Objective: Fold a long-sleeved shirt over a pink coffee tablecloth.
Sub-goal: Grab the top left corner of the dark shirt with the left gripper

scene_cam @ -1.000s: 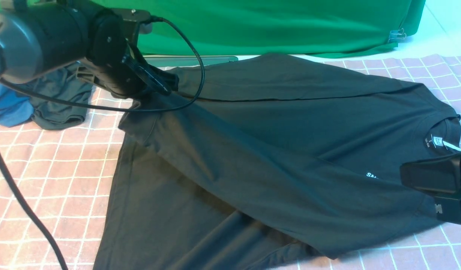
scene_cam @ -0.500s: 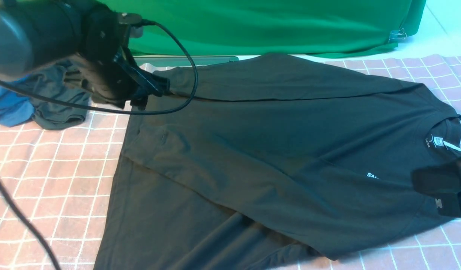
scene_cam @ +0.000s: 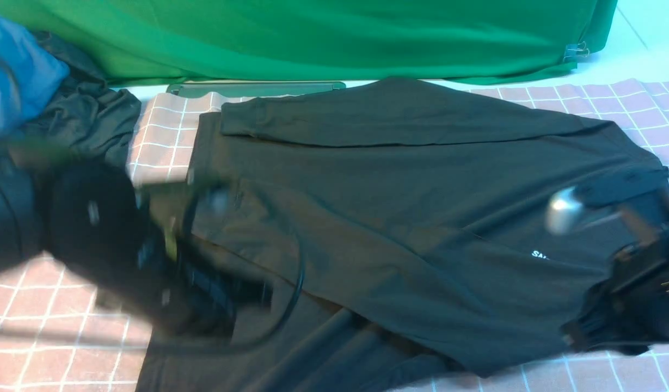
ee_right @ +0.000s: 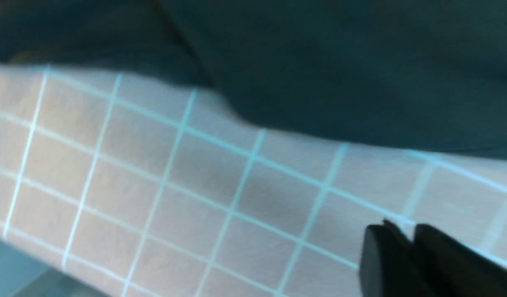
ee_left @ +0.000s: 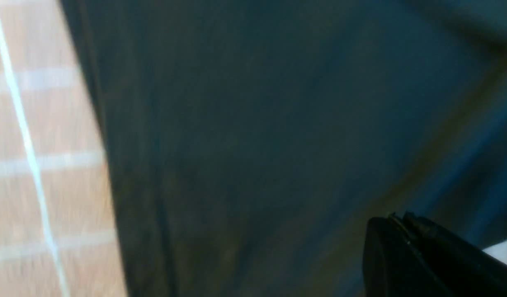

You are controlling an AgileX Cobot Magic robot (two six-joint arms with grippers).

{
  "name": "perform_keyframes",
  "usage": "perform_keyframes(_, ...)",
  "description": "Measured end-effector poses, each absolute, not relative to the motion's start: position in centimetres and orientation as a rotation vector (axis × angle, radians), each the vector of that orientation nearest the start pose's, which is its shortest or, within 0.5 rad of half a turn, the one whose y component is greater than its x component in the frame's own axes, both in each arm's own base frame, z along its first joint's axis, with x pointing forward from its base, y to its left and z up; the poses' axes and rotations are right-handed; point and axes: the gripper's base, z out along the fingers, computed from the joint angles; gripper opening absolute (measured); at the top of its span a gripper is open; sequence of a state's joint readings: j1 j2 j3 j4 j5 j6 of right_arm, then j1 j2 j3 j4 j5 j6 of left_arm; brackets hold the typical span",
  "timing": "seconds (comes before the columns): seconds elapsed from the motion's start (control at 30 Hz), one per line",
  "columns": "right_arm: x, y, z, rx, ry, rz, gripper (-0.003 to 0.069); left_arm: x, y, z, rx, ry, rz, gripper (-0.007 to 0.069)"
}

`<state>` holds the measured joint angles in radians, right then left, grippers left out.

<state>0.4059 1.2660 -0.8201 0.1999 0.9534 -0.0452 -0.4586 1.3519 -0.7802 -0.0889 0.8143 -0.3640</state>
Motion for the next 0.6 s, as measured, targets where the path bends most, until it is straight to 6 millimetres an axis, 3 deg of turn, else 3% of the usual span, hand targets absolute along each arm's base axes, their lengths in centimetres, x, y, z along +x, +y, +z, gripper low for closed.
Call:
perform_keyframes(0.03,19.8,10.2,24.5,-0.527,2.871,0.329,0.0198,20.2,-10.6,21.4,0.040,2.933,-0.244,0.0011)
perform_keyframes(0.07,20.2,10.5,23.7,-0.545,2.898,0.333,0.0290,19.7,-10.4,20.6,0.020,2.954,-0.230,0.0011)
perform_keyframes(0.1,20.3,10.5,23.6,-0.545,2.904,0.332,0.0290,19.7,-10.4,20.5,0.020,2.956,-0.229,0.0011)
perform_keyframes(0.13,20.7,10.7,22.6,-0.559,2.934,0.331,0.0388,19.3,-10.1,19.8,0.007,2.973,-0.213,0.0012)
perform_keyframes(0.23,21.6,11.1,21.0,-0.586,2.970,0.318,0.0482,19.1,-10.0,19.2,-0.008,2.962,-0.215,0.0012)
perform_keyframes(0.6,24.2,11.2,17.6,-0.741,2.890,0.163,0.0519,19.1,-9.9,18.7,-0.034,2.933,-0.221,0.0013)
